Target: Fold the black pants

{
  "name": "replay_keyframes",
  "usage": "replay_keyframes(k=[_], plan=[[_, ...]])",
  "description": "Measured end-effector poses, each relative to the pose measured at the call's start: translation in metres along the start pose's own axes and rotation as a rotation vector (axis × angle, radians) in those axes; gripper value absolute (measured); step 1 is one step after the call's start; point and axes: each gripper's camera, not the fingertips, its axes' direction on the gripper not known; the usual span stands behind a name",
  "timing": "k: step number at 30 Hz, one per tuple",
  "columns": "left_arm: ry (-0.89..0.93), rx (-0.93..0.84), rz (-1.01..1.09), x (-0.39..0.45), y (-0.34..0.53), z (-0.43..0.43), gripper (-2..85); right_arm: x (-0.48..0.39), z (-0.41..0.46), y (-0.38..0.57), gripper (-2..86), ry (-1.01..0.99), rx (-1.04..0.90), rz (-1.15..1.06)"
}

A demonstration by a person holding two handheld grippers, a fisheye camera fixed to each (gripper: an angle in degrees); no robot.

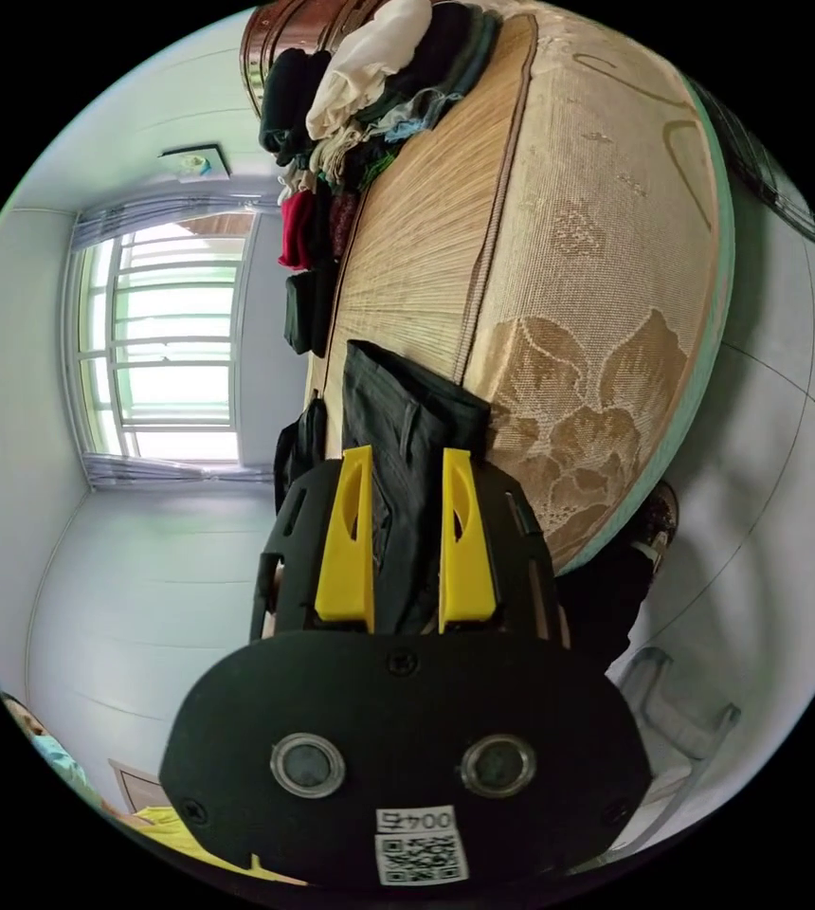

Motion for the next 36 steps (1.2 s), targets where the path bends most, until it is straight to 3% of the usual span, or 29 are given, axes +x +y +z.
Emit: replay_keyframes(k=[8,12,16,18,23,29,34,36], plan=[[0.079,0.001,-0.036,-0.019,-0.005,0.005,0.0,-0.04,0.037,-0.009,3.4,0.145,-0.019,-0.135],[0.098,0.005,-0.035,-0.024,-0.007,0.008,0.0,-0.113,0.054,0.013,3.3,0.447,0.019,-0.446],[0.106,0.005,-0.005,-0.022,-0.008,0.014,0.0,-0.084,0.103,0.004,4.7,0.678,-0.091,-0.399],[0.102,0.007,-0.006,-0.022,-0.008,0.016,0.0,-0.078,0.114,0.003,5.7,0.664,-0.101,-0.384],[0.109,0.008,-0.01,-0.025,-0.006,0.023,0.0,-0.131,0.133,0.019,5.0,0.833,-0.109,-0.534],[0.123,0.011,-0.02,-0.027,-0.001,0.036,0.1,-0.211,0.244,0.075,6.1,0.649,-0.579,-0.842],[0.097,0.012,-0.009,-0.022,0.005,0.048,0.2,-0.229,0.388,0.13,6.0,0.82,-0.933,-0.998],[0.083,0.013,0.001,-0.019,0.008,0.052,0.2,-0.224,0.427,0.142,5.9,0.927,-0.989,-1.031]])
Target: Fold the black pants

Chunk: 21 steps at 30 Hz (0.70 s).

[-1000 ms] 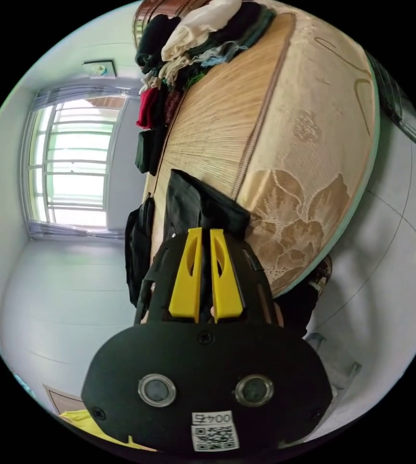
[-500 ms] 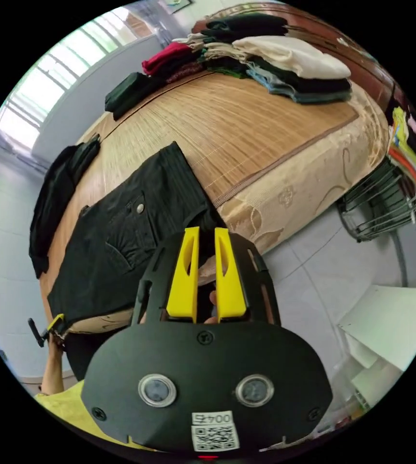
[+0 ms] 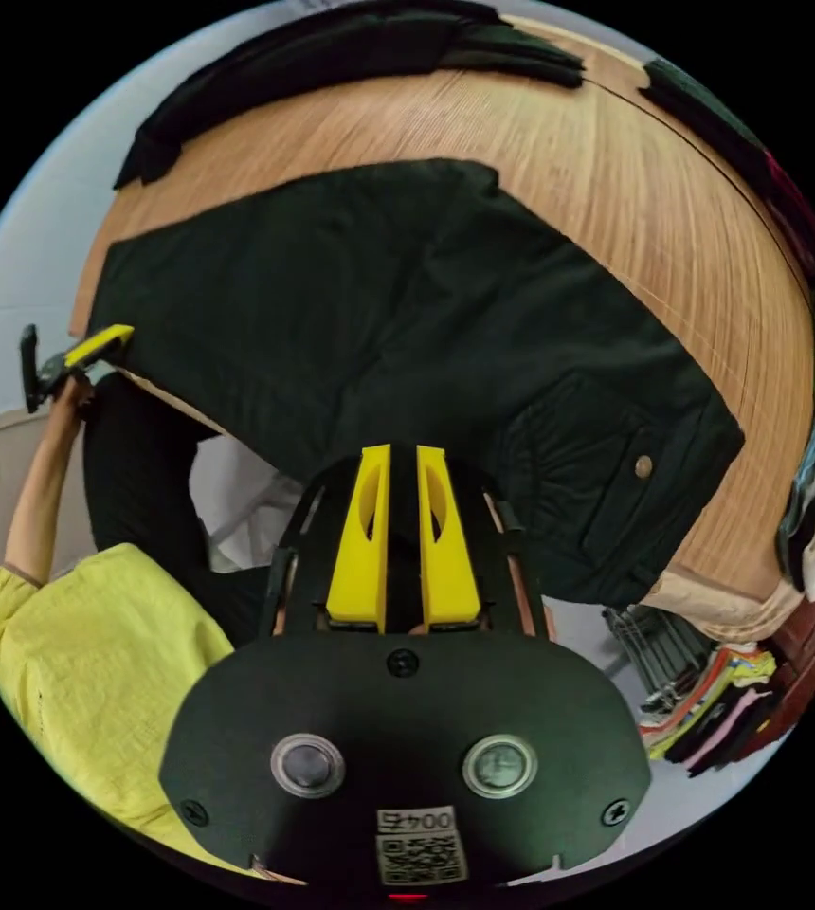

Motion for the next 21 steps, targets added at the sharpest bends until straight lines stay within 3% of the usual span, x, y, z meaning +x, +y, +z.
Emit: replay_keyframes(k=[8,11,15,21], plan=[[-0.009,0.018,0.02,0.004,0.017,0.019,0.3,-0.036,0.057,-0.079,6.3,0.219,-0.232,-0.093],[0.007,0.158,-0.018,-0.003,0.042,0.002,0.5,-0.03,0.063,-0.09,6.4,0.192,-0.246,-0.075],[-0.016,0.366,-0.231,-0.055,0.129,-0.024,1.6,-0.021,0.071,-0.1,6.4,0.15,-0.235,-0.028],[0.088,0.356,-0.589,-0.161,0.254,0.013,8.7,-0.014,0.082,-0.099,6.5,0.132,-0.168,-0.027]])
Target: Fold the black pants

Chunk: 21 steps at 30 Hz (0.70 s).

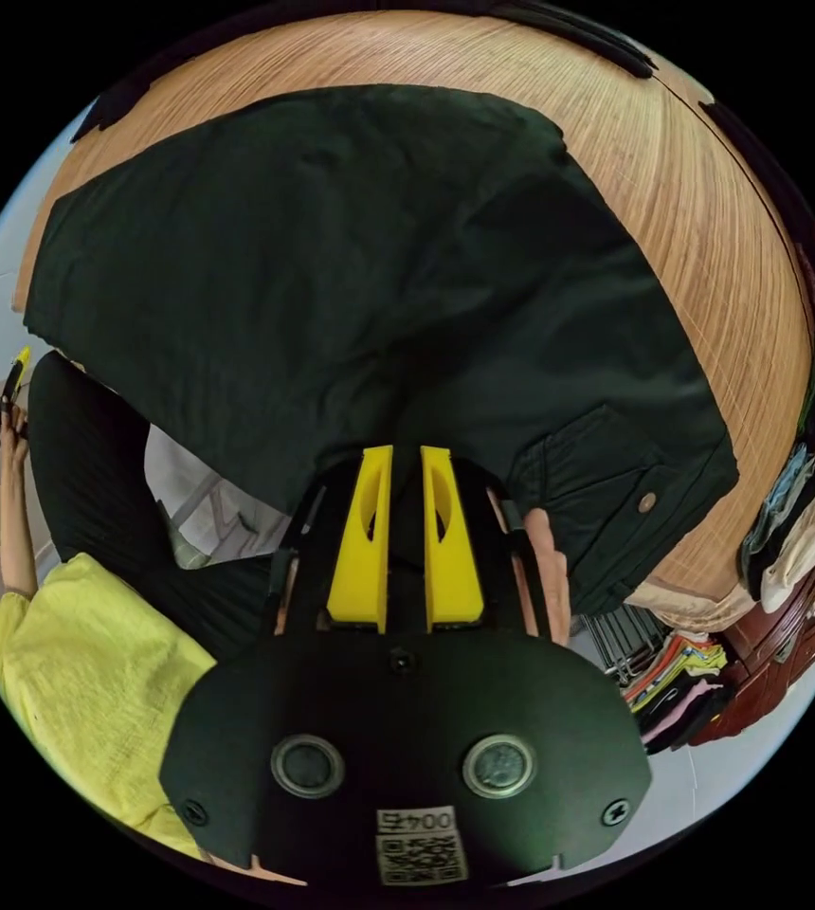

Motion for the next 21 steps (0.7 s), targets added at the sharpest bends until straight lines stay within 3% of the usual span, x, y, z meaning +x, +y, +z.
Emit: replay_keyframes(k=[5,11,18,21], plan=[[0.075,0.098,0.036,-0.022,0.012,0.012,11.9,0.006,0.011,0.002,6.5,-0.026,0.048,0.026],[0.119,0.055,0.067,-0.031,0.012,0.046,11.8,0.005,0.024,-0.006,6.4,0.0,0.026,0.035],[0.156,0.15,0.066,-0.023,0.017,0.04,3.7,0.016,0.043,-0.005,6.1,-0.033,0.029,0.072],[0.056,0.158,0.141,0.003,0.003,0.018,3.0,0.019,0.051,-0.001,6.0,-0.044,0.042,0.075]])
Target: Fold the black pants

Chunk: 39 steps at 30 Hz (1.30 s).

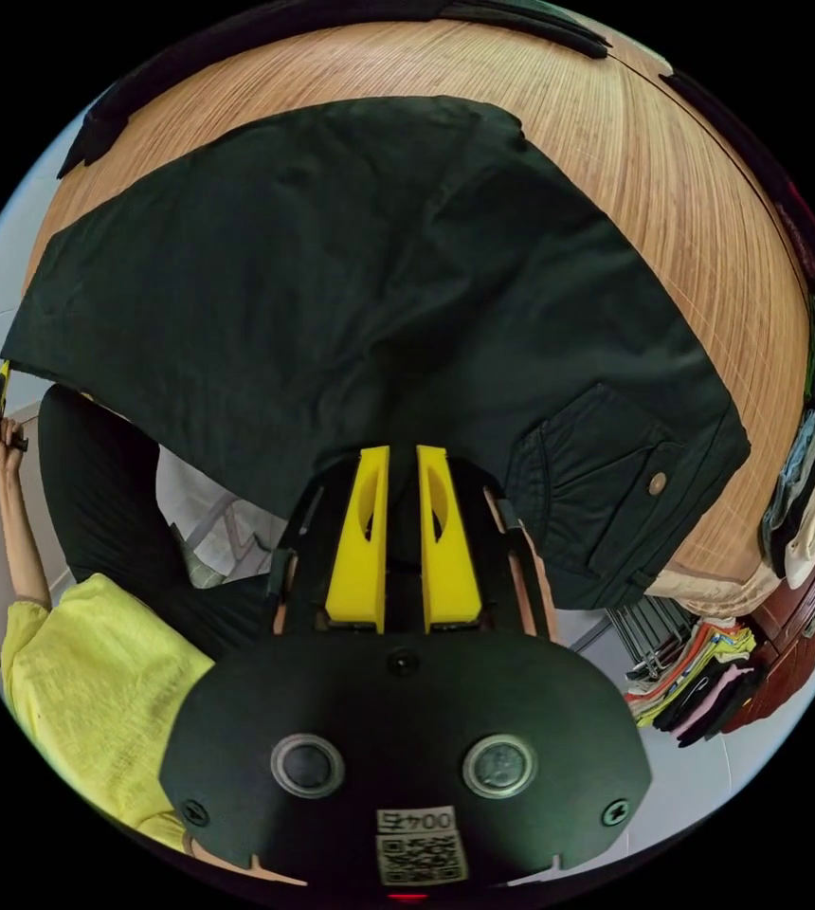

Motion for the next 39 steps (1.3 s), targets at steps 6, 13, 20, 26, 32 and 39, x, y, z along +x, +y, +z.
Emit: replay_keyframes(k=[6,13,20,26,32,39], plan=[[-0.091,-0.197,-0.074,-0.037,0.024,0.06,2.7,0.01,0.017,0.008,5.8,-0.075,0.027,0.017],[-0.135,-0.035,-0.222,-0.052,0.046,0.025,3.0,0.016,0.041,0.027,5.8,-0.102,0.05,0.008],[0.195,-0.057,-0.453,-0.063,0.06,0.05,5.0,0.012,0.065,0.053,5.9,-0.09,0.103,0.001],[0.264,-0.04,-0.62,-0.072,0.073,0.074,7.7,-0.001,0.075,0.116,11.1,-0.168,0.37,-0.017],[0.269,-0.002,-0.694,-0.079,0.078,0.075,8.4,-0.091,0.09,0.195,12.8,0.02,0.701,-0.281],[0.27,0.022,-0.73,-0.081,0.088,0.074,8.9,-0.161,0.149,0.218,11.0,0.203,0.654,-0.447]])
